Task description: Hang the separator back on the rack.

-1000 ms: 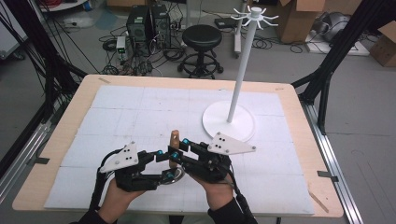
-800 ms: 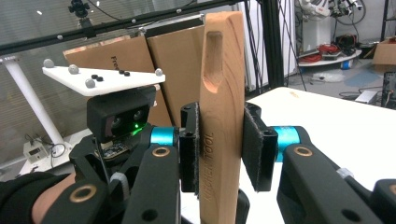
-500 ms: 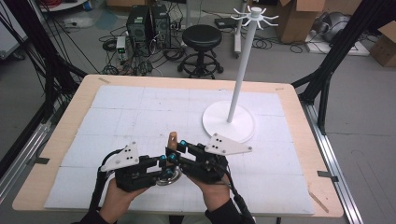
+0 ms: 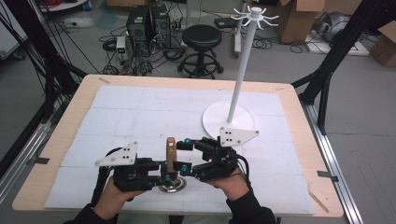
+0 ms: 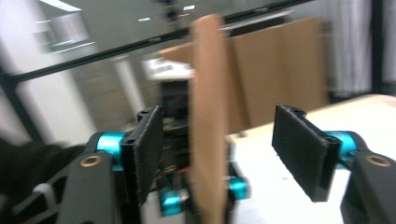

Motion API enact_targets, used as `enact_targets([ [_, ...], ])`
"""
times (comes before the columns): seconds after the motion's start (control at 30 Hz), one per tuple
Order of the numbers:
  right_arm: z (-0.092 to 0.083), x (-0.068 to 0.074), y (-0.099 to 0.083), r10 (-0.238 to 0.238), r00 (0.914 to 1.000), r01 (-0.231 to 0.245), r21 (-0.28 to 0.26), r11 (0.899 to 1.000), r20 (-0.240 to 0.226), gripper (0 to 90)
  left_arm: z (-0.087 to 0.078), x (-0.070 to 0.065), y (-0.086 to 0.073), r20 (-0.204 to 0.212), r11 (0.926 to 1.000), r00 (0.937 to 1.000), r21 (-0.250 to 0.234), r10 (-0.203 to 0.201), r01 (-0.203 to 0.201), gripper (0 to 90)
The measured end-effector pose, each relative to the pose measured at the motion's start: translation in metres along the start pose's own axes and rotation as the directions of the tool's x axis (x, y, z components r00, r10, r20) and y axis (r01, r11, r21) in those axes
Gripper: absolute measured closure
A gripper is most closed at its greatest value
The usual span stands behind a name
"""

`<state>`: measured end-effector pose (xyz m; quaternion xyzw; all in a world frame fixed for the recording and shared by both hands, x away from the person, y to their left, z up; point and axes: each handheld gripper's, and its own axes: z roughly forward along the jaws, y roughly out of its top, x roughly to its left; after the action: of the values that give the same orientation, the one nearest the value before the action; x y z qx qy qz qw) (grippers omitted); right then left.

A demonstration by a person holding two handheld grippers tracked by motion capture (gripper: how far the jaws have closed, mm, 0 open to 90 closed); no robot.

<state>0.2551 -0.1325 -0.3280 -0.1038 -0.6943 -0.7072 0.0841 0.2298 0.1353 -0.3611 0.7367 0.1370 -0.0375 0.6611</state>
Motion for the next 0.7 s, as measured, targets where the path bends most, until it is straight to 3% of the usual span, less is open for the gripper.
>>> enact_targets([
  [0.1,0.003,0.000,-0.001,0.008,0.9997,-0.007,0.020,1.000,-0.025,52.9,0.001,-0.001,0.000,0.035,1.0000,0.9994,0.000,0.007,-0.007,73.0],
  [0.27,0.006,0.000,0.000,-0.006,0.9987,0.008,0.028,1.000,-0.051,64.2,0.002,-0.002,0.000,0.058,0.9999,0.9983,0.006,0.010,-0.010,73.0],
  [0.37,0.006,0.000,0.000,-0.016,0.9978,0.019,0.037,0.999,-0.065,71.5,0.002,-0.001,0.000,0.063,0.9999,0.9980,0.008,0.007,-0.007,72.9],
  [0.53,0.008,0.004,0.003,-0.038,0.9982,0.040,0.046,0.998,-0.046,72.7,0.001,0.000,0.001,0.051,0.9999,0.9987,-0.006,0.010,-0.010,72.3],
  [0.57,0.008,0.004,0.004,-0.041,0.9985,0.043,0.047,0.998,-0.037,72.8,0.000,0.000,0.001,0.042,0.9998,0.9991,-0.019,0.005,-0.005,70.4],
  [0.63,0.009,0.005,0.007,-0.058,0.9983,0.058,0.053,0.997,0.006,72.9,-0.003,0.003,0.001,-0.003,0.9988,0.9999,-0.047,-0.013,0.013,53.7],
  [0.7,0.008,0.004,0.009,-0.061,0.9975,0.059,0.052,0.997,0.035,72.9,-0.010,0.006,0.001,-0.040,0.9973,0.9991,-0.072,-0.017,0.015,47.5],
])
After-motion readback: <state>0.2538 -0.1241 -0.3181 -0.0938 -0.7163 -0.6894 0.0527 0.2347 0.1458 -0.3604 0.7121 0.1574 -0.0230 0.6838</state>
